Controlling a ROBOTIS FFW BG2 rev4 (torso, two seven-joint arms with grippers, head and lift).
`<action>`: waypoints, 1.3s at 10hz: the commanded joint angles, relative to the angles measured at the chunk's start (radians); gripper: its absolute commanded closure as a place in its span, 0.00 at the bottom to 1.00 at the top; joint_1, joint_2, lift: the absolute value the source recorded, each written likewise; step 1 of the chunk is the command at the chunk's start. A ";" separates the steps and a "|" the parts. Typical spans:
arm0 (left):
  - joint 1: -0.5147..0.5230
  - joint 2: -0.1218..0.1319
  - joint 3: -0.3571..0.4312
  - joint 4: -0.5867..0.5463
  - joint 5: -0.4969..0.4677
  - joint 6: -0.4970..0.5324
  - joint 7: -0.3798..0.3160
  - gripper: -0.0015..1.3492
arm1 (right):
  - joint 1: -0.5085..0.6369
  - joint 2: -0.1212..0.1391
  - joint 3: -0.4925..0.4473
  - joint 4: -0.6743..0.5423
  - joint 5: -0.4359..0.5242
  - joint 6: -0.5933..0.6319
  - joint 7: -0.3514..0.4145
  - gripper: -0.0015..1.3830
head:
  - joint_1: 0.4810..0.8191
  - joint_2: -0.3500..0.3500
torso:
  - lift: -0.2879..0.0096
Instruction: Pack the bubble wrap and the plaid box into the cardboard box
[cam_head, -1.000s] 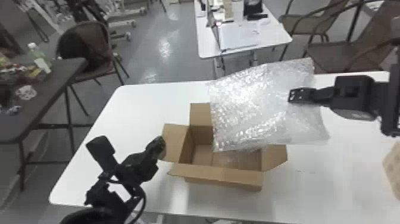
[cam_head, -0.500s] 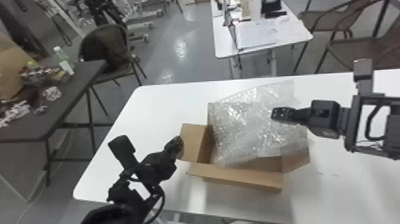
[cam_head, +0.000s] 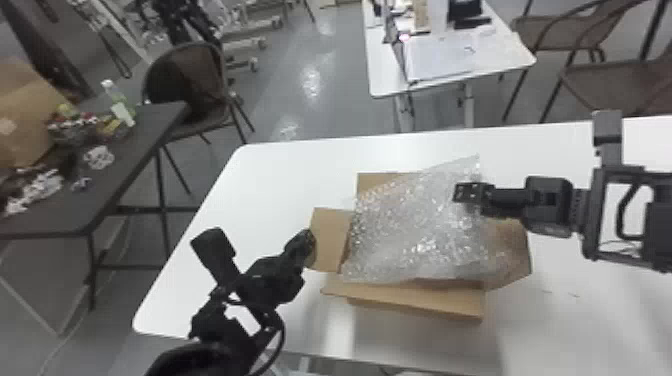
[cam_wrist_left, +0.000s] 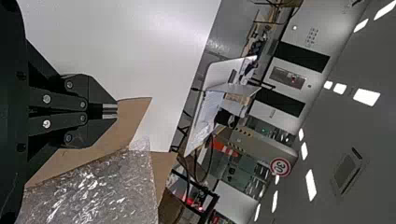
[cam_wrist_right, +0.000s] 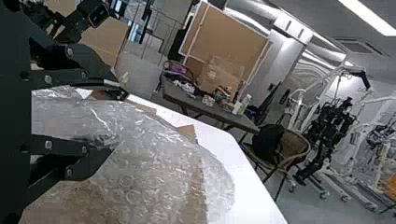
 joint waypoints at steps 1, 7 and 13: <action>0.000 -0.003 0.000 0.000 0.000 0.000 0.000 0.90 | 0.004 -0.022 -0.030 -0.062 0.025 -0.007 0.000 0.05 | 0.63 1.00 | 0.56; 0.009 -0.003 0.000 -0.002 0.012 -0.020 0.005 0.90 | 0.246 -0.092 -0.226 -0.336 0.393 -0.400 0.181 0.14 | 0.63 0.84 | 0.56; 0.042 -0.003 0.022 -0.003 0.038 -0.043 0.005 0.90 | 0.846 0.152 -0.258 -0.563 0.915 -1.115 -0.202 0.14 | 0.63 0.54 | 0.56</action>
